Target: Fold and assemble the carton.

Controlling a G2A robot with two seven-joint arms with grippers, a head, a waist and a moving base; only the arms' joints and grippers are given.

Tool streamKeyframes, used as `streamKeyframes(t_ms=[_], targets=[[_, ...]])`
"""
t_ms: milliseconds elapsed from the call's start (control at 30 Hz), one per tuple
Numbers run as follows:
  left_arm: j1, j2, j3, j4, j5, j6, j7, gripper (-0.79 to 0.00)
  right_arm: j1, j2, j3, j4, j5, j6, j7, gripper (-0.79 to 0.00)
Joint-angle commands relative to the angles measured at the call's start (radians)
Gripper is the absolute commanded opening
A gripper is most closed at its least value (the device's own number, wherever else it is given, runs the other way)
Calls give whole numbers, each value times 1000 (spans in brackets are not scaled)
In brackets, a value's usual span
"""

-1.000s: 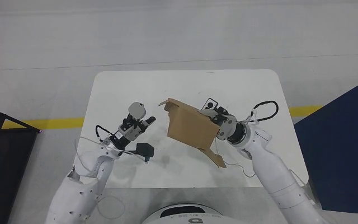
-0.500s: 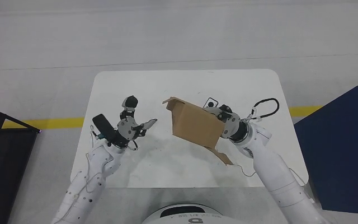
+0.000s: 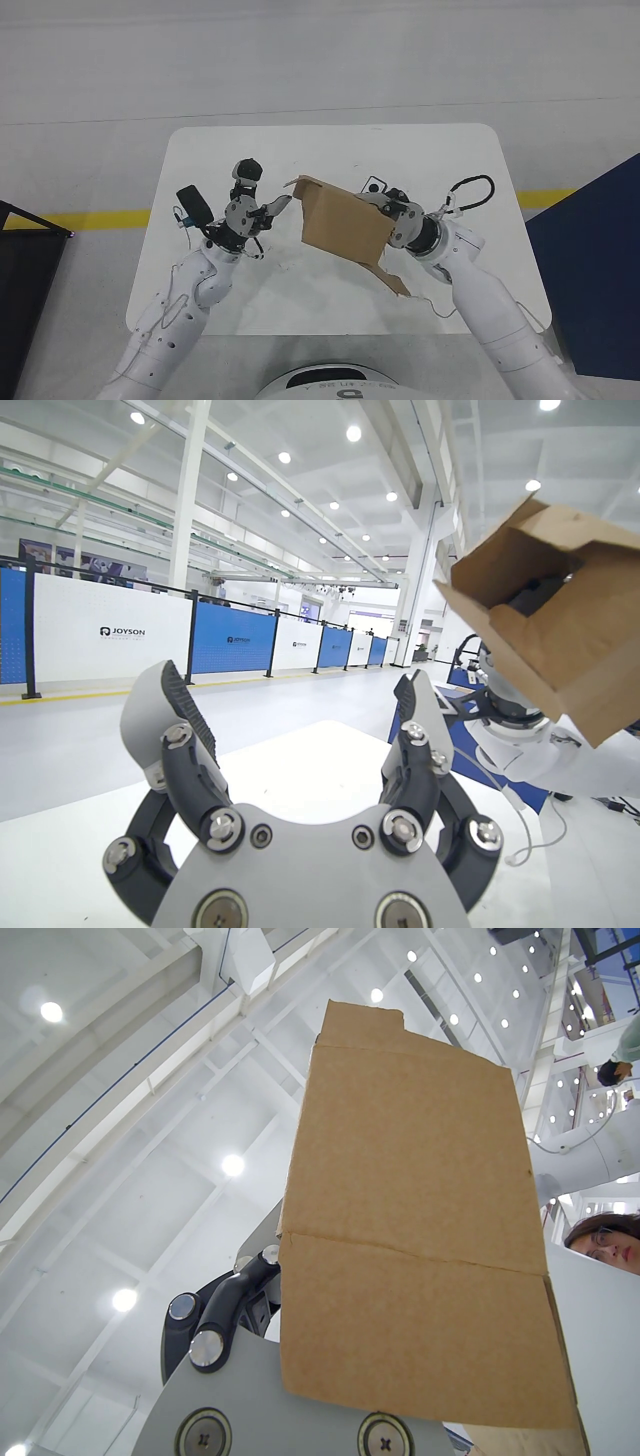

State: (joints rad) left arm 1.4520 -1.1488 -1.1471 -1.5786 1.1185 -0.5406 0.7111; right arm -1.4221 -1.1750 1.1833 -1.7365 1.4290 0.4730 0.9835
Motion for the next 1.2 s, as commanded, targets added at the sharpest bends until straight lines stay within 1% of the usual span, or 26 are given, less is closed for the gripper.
streamKeyframes(t_ms=[0,133,200,400,867,1167], targets=[[-8,-4,13,-7,21,7,10,0,-1,1,1,-3,-18,-4,-12,-785],[-16,-9,24,-19,35,7,19,0,-3,1,-2,-8,-29,-3,-16,-785],[-14,-11,26,-23,13,-11,34,0,-4,1,-3,-9,-32,-3,-18,-785],[-8,-10,9,-13,21,-36,45,0,-4,0,-5,-1,-39,-5,-32,-785],[-25,-14,18,-11,93,-74,32,0,11,-2,-18,19,-61,4,-47,-785],[-10,-10,-7,-20,140,-52,23,0,15,-1,-28,24,-84,21,-52,-785]])
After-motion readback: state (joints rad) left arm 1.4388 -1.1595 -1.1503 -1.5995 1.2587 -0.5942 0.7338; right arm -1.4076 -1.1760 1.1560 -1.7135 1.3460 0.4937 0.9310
